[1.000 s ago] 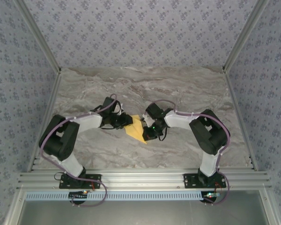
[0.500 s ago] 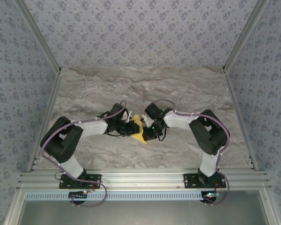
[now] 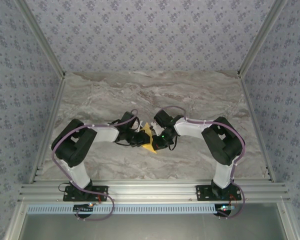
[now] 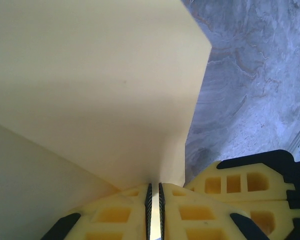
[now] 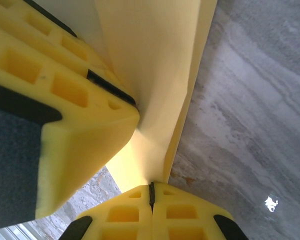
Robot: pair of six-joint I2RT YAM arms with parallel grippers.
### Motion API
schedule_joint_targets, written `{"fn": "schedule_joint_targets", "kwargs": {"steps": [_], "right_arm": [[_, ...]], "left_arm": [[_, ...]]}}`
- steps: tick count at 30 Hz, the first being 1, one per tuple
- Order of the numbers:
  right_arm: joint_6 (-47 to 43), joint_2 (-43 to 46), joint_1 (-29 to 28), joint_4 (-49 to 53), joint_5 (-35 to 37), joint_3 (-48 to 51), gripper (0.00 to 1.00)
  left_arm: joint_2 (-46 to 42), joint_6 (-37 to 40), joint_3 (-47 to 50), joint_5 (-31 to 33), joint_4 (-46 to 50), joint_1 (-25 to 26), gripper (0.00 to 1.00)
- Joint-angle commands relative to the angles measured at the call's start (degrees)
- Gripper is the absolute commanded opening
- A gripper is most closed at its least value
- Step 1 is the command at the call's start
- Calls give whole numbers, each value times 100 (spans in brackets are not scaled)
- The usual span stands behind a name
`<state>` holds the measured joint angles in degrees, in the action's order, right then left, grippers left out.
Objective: Fold a paper plane with a square sheet of paper (fold left side to right side)
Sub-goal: Fourth fold the wing at the center of the table.
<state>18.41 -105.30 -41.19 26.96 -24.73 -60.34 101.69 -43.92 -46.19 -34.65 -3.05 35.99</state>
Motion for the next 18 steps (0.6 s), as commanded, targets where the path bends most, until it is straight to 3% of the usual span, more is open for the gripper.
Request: {"fn": "schedule_joint_targets", "kwargs": {"steps": [1,18], "right_arm": [[-122,-483,-43,723,942,277,0],[-211,-687,-233,1223,1287,123,0]], "left_arm": [[144,157,-168,216,68,-120,14],[407,737,-379,313,381,-871,14]]}}
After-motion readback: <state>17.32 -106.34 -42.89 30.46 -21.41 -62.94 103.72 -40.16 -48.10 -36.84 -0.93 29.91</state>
